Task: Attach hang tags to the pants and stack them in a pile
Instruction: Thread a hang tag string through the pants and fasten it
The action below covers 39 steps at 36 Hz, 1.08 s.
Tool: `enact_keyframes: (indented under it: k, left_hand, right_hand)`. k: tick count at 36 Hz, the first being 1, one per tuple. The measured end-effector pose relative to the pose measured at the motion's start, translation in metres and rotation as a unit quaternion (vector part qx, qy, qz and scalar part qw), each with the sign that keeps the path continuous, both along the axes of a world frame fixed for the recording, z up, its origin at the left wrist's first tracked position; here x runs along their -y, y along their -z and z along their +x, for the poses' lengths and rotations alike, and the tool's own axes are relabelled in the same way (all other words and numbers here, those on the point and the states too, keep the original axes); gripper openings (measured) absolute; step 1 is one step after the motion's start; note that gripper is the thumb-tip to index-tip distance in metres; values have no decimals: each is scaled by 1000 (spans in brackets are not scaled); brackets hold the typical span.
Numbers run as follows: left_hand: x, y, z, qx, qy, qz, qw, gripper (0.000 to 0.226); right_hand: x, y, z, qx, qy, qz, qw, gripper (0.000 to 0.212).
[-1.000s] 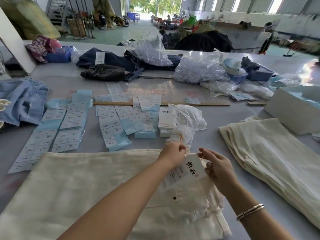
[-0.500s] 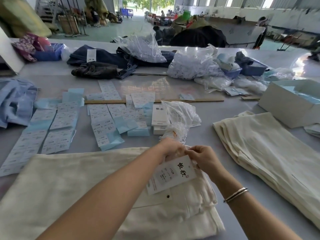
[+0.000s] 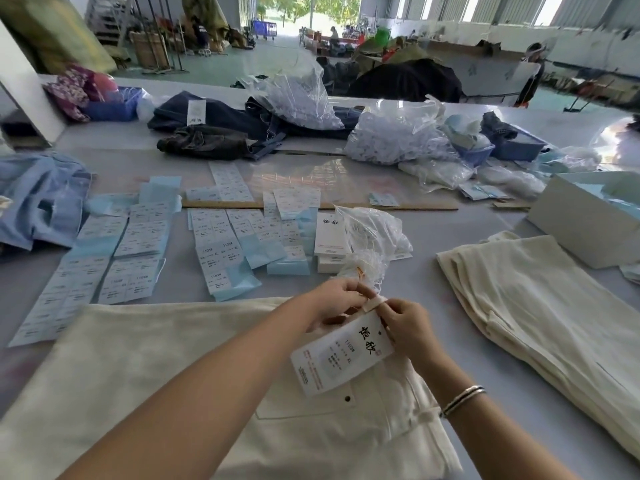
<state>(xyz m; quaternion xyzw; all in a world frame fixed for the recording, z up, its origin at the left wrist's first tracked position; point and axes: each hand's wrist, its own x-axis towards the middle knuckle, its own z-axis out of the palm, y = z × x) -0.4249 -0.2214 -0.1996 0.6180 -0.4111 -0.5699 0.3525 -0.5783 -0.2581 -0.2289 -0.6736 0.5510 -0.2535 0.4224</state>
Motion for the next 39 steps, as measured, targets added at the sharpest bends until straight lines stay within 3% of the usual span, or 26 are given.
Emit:
enact_keyframes:
  k: [6,12,18,31,39]
  left_hand:
    - [3,1,-1,70,13,-89,994,24]
    - [0,-3,3,59,31,-98,993,28]
    - [2,7,2,203,27,-157,966,20]
    - [1,1,5,113,46,-96,988,20]
    - [-1,-11,9,79,103,-43,991,8]
  right_hand:
    - [-2,6,-2,37,4,-27,999,28]
    - [-2,7,-2,58,2,-34,998,27]
    - [-5,8,-2,76,3,-51,996,24]
    - [-5,-1,-5,-2,-27,-123,992,31]
    - [-5,3,-2,23,-23,-85,996,30]
